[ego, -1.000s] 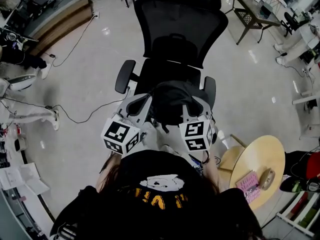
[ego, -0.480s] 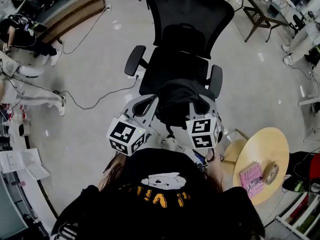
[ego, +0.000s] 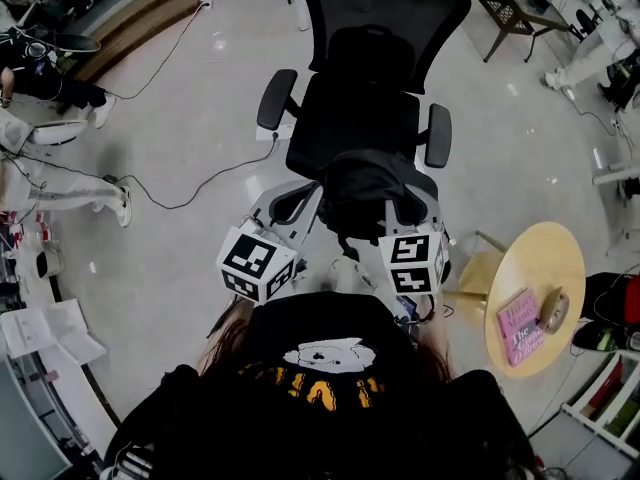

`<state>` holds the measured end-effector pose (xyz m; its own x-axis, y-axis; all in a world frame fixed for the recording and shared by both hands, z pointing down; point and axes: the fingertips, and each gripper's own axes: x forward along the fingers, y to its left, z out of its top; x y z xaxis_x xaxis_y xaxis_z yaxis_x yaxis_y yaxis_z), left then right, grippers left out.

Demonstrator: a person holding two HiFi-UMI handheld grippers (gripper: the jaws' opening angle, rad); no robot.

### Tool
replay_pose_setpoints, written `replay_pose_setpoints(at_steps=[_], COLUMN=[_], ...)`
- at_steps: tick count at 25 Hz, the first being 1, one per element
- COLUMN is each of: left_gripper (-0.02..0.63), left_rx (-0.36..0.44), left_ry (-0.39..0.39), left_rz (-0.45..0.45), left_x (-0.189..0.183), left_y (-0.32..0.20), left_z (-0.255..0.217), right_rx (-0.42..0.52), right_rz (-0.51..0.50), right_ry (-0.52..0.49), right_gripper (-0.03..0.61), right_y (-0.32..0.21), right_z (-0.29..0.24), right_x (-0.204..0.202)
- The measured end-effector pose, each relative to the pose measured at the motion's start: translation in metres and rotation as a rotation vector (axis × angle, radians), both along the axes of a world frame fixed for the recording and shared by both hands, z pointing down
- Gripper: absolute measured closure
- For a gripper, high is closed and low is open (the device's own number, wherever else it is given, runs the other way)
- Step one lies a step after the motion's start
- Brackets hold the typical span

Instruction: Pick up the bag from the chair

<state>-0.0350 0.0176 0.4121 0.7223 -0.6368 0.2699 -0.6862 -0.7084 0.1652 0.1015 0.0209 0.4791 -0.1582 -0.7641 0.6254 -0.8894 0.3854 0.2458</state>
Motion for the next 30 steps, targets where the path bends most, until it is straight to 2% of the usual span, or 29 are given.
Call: replay_pose_setpoints(at_steps=[11,19,30], left_gripper=[0.604,0.604,0.604], left_rx=[0.001,0.014,0.028], left_ry=[0.021,0.046,0.056], left_rz=[0.101,0.171,0.214], left_x=[-0.058,-0.066,-0.072], left_y=[0.038,0.055,0.058], left_z=[-0.003,-0.003,-0.006], right_rx=[0.027,0.031,0.024], right_rz=[0.156,0.195,0.215], right_ry=[-0.012,-0.010,0.007], right_gripper=[0.492,0.492,0.492], right_y=[0.044,0.064,0.070], right_z=[-0.018,-0.018,-0.015], right_x=[-0.038,-0.062,-0.075])
